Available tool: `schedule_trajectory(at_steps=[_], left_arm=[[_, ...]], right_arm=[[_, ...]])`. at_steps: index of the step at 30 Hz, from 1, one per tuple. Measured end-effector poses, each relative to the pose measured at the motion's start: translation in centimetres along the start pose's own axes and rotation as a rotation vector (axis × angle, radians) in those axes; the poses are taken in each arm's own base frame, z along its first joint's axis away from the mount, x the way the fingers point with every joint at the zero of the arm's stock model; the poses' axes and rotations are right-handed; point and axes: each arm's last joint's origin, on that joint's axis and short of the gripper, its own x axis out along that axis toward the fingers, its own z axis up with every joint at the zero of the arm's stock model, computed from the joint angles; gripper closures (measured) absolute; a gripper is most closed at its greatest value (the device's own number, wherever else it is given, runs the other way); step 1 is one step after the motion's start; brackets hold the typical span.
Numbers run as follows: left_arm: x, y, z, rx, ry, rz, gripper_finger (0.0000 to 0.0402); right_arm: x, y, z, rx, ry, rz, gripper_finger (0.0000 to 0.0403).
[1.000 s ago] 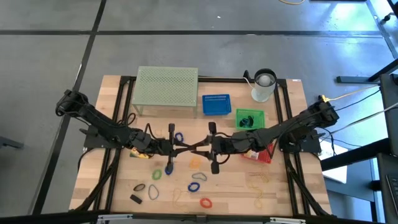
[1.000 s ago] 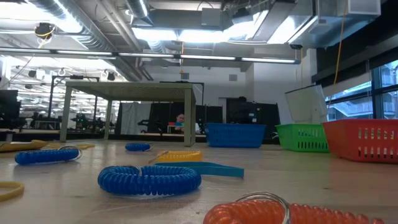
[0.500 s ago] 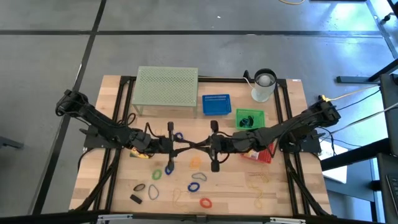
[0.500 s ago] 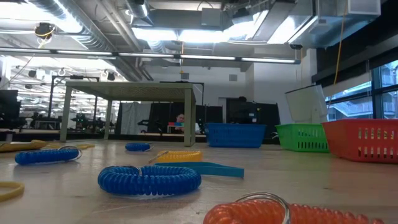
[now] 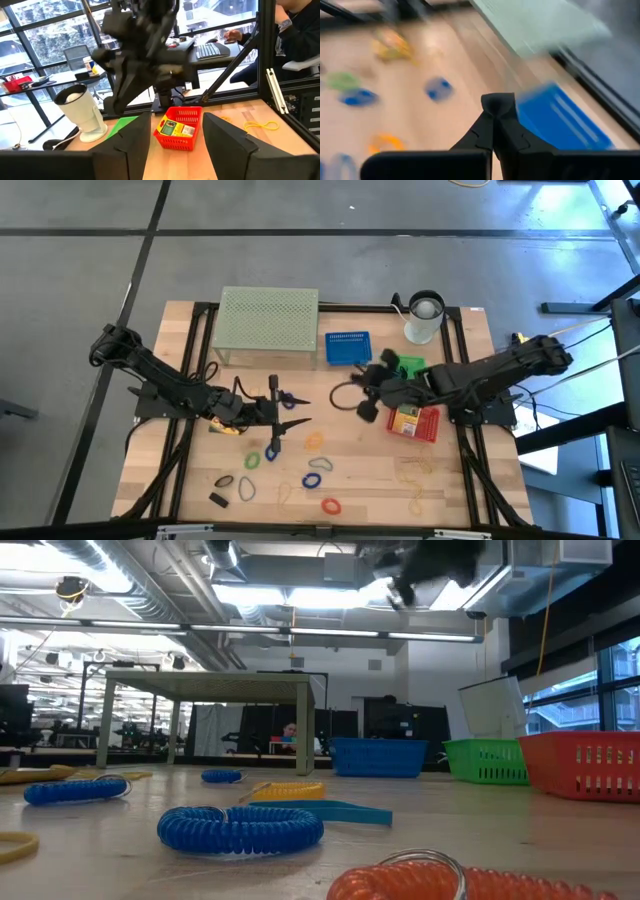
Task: Pick & Place Office Desk Supplies
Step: Put the black rubber band into the green bin
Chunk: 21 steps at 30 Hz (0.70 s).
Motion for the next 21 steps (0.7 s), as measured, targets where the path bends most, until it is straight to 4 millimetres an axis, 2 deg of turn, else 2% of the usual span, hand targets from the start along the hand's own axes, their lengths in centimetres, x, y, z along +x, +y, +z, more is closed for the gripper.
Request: schedule_trajectory(at_steps=[7, 9, 15, 21], left_arm=[[0.0, 0.0, 0.0, -0.007, 0.0, -0.001, 0.023], [0.0, 0.0, 0.0, -0.007, 0.001, -0.001, 0.023], [0.0, 0.0, 0.0, -0.006, 0.002, -0.001, 0.0231], [0.0, 0.0, 0.0, -0.006, 0.003, -0.001, 0.0228]], right_arm=[[1.5, -4.0, -2.7, 0.12, 0.301, -0.275, 0.0396], [2.1, -4.8, -3.2, 0.172, 0.312, -0.334, 0.0396], [3.9, -6.9, -6.9, 0.284, 0.434, -0.426, 0.0395], [4.6, -7.8, -9.2, 0.368, 0.483, -0.483, 0.0382]])
